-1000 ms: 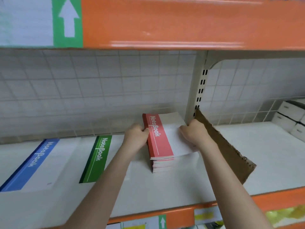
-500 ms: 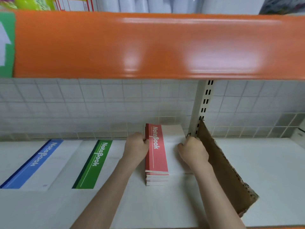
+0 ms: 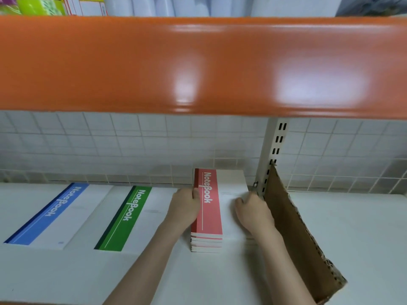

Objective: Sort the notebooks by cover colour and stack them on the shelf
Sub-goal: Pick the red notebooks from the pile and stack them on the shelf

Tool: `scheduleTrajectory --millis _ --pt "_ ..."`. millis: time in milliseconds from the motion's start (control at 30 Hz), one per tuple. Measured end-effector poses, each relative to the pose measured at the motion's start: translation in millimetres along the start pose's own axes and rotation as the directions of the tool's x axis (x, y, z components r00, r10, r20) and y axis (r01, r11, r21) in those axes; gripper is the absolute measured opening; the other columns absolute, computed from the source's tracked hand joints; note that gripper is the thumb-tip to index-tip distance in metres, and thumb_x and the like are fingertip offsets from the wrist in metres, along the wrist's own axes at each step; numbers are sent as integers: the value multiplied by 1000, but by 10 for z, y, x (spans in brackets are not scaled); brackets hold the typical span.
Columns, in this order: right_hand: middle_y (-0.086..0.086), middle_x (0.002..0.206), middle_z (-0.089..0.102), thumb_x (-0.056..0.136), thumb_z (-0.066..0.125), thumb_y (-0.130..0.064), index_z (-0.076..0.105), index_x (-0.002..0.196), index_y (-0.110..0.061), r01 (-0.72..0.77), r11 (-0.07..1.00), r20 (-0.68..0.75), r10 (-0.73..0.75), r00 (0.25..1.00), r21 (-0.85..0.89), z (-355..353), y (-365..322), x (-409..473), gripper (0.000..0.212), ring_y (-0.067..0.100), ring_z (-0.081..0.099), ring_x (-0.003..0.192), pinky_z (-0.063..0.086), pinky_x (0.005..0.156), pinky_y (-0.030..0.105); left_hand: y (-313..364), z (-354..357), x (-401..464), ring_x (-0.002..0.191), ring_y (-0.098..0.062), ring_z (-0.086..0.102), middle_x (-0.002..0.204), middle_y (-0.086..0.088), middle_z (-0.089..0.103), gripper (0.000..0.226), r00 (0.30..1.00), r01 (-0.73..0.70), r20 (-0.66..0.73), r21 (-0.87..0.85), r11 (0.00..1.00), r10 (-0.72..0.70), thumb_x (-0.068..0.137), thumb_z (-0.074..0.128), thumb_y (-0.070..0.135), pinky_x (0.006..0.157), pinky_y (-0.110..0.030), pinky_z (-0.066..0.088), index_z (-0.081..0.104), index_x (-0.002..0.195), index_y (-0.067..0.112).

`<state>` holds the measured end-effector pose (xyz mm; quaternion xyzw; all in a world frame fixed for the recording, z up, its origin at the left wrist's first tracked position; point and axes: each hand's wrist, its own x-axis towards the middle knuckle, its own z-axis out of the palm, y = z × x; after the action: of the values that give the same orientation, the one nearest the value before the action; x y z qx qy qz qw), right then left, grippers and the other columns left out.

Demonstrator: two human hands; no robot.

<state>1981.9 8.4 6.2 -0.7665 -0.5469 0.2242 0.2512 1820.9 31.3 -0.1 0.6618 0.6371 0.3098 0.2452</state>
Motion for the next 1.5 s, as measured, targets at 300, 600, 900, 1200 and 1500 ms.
scheduleTrajectory --millis 300,600,900,1200,1500 --pt "16 112 61 98 29 -26 42 117 -1 23 990 -94 -36 995 -139 138 -18 -64 35 31 59 97 37 68 27 46 126 -87 83 -18 60 105 -11 55 30 994 -5 -105 37 999 9 101 34 25 73 -22 49 58 106 7" --pt "20 115 59 98 30 -29 41 120 -1 -4 996 -17 2 1000 -95 71 -38 -78 37 34 58 100 44 77 34 -58 52 -115 73 -5 60 91 -2 63 40 997 77 -15 -194 978 -82 104 27 27 57 -8 41 59 86 12" --pt "14 151 29 98 35 -25 42 139 -9 322 943 -156 -331 931 -80 108 -506 -340 44 30 29 138 36 102 37 -532 -568 -431 59 -9 40 66 1 42 41 953 10 -302 -97 995 -39 102 34 27 51 -15 30 47 68 10" --pt "-4 148 37 97 46 -24 52 129 -22 674 717 44 -690 722 180 1236 -1579 -1220 33 12 34 135 28 107 23 -1381 -1624 -941 113 -17 54 125 -5 56 33 908 123 -397 -50 991 -132 101 39 24 97 -24 39 58 125 13" --pt "-4 141 45 98 42 -26 42 137 -20 707 654 283 -756 591 269 2233 -2414 -1999 39 12 40 129 24 113 31 -2408 -2693 -1654 113 -22 54 126 -8 55 36 865 312 -461 188 931 -197 100 39 26 92 -26 39 50 132 13"
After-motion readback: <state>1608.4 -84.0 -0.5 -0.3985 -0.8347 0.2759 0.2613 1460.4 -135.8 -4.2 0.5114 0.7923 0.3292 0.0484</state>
